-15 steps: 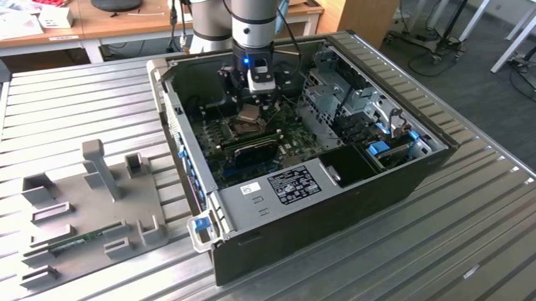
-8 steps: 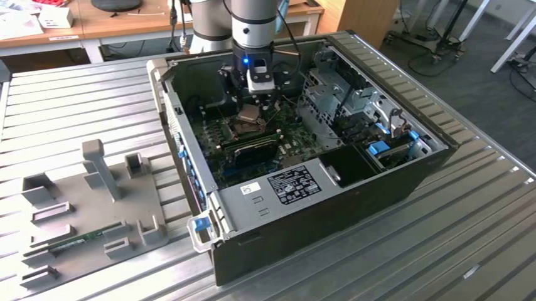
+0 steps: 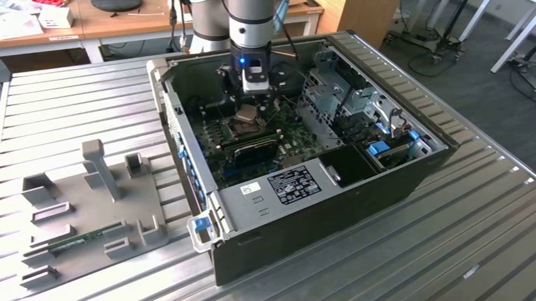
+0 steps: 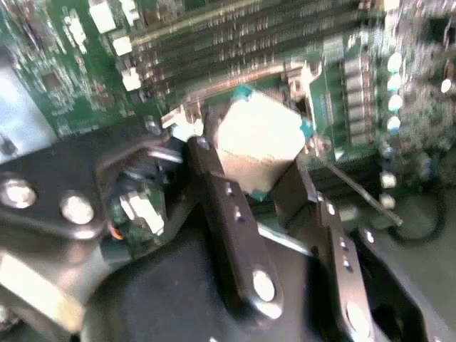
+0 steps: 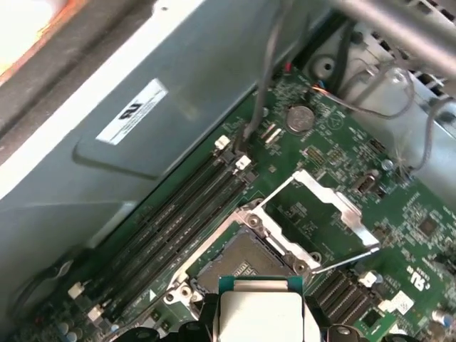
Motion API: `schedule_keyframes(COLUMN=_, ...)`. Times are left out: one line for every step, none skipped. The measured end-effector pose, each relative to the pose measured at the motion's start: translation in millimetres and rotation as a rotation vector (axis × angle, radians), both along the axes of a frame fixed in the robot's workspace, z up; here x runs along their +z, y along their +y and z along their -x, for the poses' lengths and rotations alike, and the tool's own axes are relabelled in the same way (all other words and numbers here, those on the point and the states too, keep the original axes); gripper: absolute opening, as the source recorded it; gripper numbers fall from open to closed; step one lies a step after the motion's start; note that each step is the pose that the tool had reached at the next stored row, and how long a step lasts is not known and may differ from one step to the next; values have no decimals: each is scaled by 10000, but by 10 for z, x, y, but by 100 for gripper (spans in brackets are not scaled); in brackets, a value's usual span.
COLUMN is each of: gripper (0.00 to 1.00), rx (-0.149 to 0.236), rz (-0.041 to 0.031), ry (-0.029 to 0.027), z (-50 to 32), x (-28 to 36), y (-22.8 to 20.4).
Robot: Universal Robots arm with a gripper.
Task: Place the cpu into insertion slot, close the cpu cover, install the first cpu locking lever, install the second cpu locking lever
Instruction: 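Place the cpu into insertion slot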
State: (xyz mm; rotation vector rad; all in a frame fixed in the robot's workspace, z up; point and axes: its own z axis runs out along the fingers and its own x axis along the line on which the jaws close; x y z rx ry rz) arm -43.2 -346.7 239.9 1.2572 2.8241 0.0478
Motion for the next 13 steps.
schedule_keyframes(gripper=54, rx=-181, rz=0, ry=0, z=0, x=-1, y=0)
schedule_keyframes(gripper=54, rx=-366, rz=1, ry=1, z=0, x=-3, y=0)
schedule_keyframes(gripper=54, rx=-546, rz=1, ry=1, z=0, x=-4, y=0)
schedule_keyframes(gripper=54, rx=-737, rz=1, ry=1, z=1, x=-5, y=0)
schedule_keyframes(gripper=54, rx=-916, rz=0, ry=0, z=0, x=-7, y=0)
schedule_keyframes(gripper=54, rx=-1098, rz=0, ry=1, z=0, x=-7, y=0)
schedule_keyframes(gripper=54, rx=-1276, rz=0, ry=1, z=0, x=-8, y=0)
schedule_keyframes(gripper=54, rx=-1463, rz=1, ry=1, z=1, x=-9, y=0)
schedule_keyframes(gripper=54, rx=-1633, rz=1, ry=1, z=1, x=-9, y=0)
schedule_keyframes(gripper=54, rx=-1794, rz=0, ry=0, z=1, x=-10, y=0)
schedule_keyframes(gripper=54, rx=-1958, rz=-1, ry=0, z=1, x=-11, y=0)
schedule_keyframes(gripper=54, rx=-2139, rz=-1, ry=0, z=1, x=-11, y=0)
schedule_keyframes(gripper=54, rx=-2309, rz=-1, ry=-1, z=0, x=-12, y=0)
